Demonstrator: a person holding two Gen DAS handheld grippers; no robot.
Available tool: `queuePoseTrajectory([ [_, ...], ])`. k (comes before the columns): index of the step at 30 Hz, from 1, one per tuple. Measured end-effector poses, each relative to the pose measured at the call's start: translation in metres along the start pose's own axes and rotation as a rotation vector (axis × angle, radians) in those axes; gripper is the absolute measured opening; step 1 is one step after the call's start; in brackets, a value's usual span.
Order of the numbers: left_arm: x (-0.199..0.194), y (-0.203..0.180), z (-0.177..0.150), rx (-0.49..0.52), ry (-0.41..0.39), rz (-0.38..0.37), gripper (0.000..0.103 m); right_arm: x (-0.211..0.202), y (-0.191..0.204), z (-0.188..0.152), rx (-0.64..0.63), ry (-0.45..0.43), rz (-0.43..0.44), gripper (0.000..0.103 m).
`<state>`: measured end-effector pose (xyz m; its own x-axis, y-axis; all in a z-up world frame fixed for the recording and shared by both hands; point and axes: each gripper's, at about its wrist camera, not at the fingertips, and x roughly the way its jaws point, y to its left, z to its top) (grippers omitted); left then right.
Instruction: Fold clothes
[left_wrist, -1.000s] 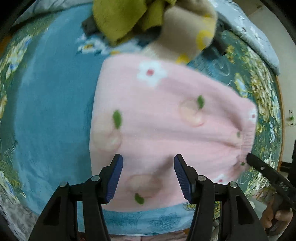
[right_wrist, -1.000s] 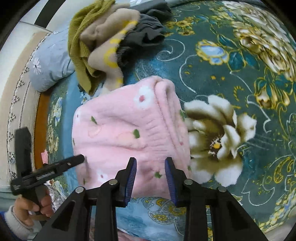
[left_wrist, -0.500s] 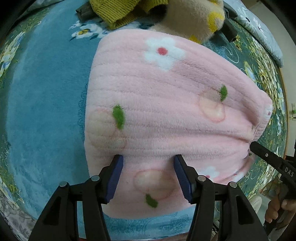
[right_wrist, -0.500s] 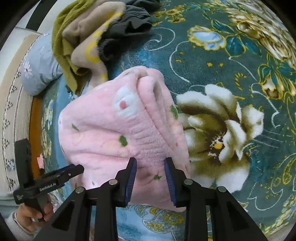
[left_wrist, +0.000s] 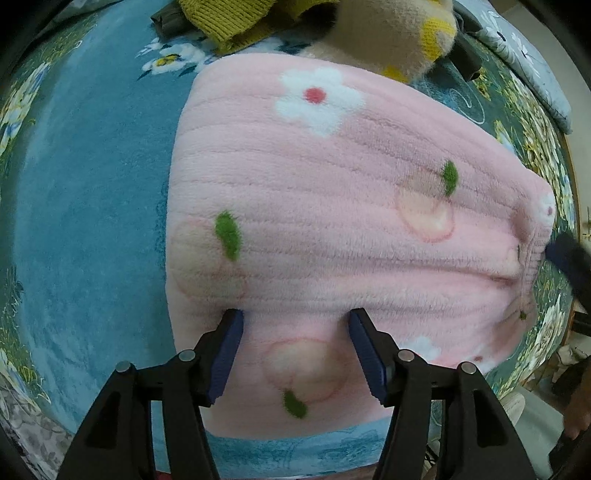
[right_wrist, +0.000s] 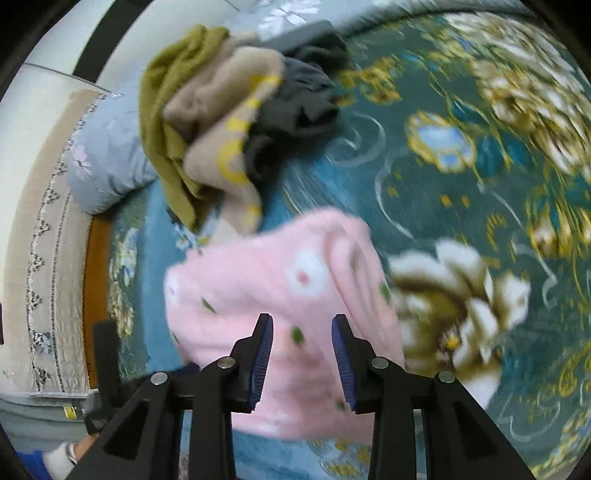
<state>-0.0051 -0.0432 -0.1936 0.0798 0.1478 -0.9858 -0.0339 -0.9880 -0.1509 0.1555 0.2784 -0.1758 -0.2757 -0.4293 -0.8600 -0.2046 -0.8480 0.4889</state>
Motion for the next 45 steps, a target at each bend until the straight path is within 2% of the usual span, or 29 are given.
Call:
queuePoseTrajectory([
  [4, 0.0, 0.001, -0.002, -0.003, 0.001, 0.001, 0.062, 0.019, 0.003, 0.015, -0.014, 0.019, -0.023, 0.037],
  [7, 0.0, 0.003, -0.003, -0.003, 0.005, -0.007, 0.062, 0.033, -0.01, 0.015, 0.021, 0.063, -0.045, 0.033],
  [15, 0.002, 0.007, -0.004, -0.009, 0.017, -0.016, 0.064, 0.044, -0.025, 0.015, 0.066, 0.072, -0.014, 0.033],
  [20, -0.004, 0.008, -0.005, -0.015, 0.034, -0.018, 0.064, 0.029, -0.027, 0.014, 0.081, 0.06, 0.024, 0.034],
  [23, -0.022, 0.015, -0.006, -0.04, 0.021, -0.079, 0.064, 0.013, -0.029, 0.009, 0.083, 0.041, 0.05, 0.037],
  [24, -0.028, 0.017, -0.006, -0.05, 0.012, -0.101, 0.064, 0.009, -0.033, 0.005, 0.09, 0.038, 0.045, 0.039],
  [26, -0.041, 0.025, -0.006, -0.067, -0.013, -0.13, 0.064, 0.003, -0.044, -0.003, 0.112, 0.039, 0.034, 0.051],
  [31, -0.052, 0.049, 0.001, -0.109, -0.043, -0.138, 0.071, 0.013, -0.065, -0.015, 0.187, 0.078, 0.08, 0.061],
  [33, -0.049, 0.06, 0.004, -0.139, -0.036, -0.163, 0.075, 0.019, -0.07, -0.017, 0.209, 0.091, 0.104, 0.067],
  [35, -0.043, 0.069, 0.008, -0.172, -0.017, -0.194, 0.08, 0.025, -0.075, -0.018, 0.23, 0.103, 0.128, 0.078],
  [37, -0.035, 0.077, 0.013, -0.205, 0.006, -0.221, 0.084, 0.03, -0.08, -0.02, 0.251, 0.116, 0.153, 0.083],
  [40, -0.024, 0.089, 0.019, -0.254, 0.041, -0.261, 0.085, 0.039, -0.087, -0.023, 0.283, 0.135, 0.189, 0.09],
  [42, -0.019, 0.092, 0.024, -0.248, 0.043, -0.279, 0.085, 0.045, -0.092, -0.024, 0.304, 0.147, 0.214, 0.095],
  [45, -0.011, 0.093, 0.034, -0.216, 0.053, -0.307, 0.086, 0.055, -0.097, -0.024, 0.321, 0.173, 0.24, 0.097],
])
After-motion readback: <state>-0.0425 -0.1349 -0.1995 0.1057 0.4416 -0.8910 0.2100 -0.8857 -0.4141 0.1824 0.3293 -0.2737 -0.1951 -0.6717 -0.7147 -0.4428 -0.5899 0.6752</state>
